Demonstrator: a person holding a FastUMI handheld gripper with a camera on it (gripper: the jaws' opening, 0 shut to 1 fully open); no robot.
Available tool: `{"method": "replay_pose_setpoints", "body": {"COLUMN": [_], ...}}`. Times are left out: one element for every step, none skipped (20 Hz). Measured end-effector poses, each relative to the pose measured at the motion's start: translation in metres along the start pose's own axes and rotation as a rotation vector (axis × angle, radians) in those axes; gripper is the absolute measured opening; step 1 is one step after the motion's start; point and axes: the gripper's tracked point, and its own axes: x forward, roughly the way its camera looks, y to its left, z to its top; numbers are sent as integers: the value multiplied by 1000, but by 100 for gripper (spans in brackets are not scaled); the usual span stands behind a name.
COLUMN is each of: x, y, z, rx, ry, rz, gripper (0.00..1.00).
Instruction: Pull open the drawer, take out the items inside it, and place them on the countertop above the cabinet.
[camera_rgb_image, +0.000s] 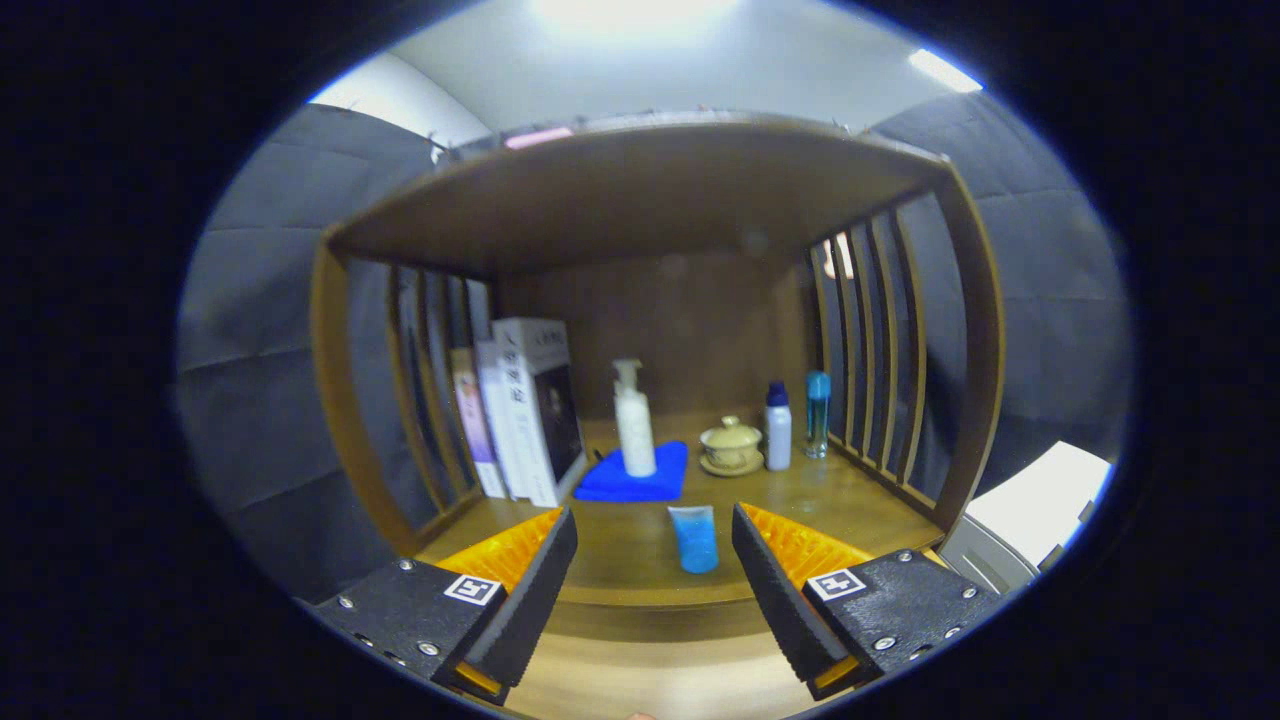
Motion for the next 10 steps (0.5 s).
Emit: {"method": "replay_pose_setpoints", "body": {"x": [-14,-28,-41,-53,-66,-79,-89,-100,-108,-115], "y": [12,19,26,28,29,29,26,22,14,7], "z": [4,5,3,-2,-10,-19,-28,-38,-47,-58], "rx": [-1,2,5,10,17,32,55,75,91,93], "ry": [-28,-46,-58,-65,-61,-56,-48,-42,-32,-15], "rz": [18,27,30,23,14,5,-8,-27,-52,-75], "gripper": [95,96,96,96,96,96,96,96,96,96]}}
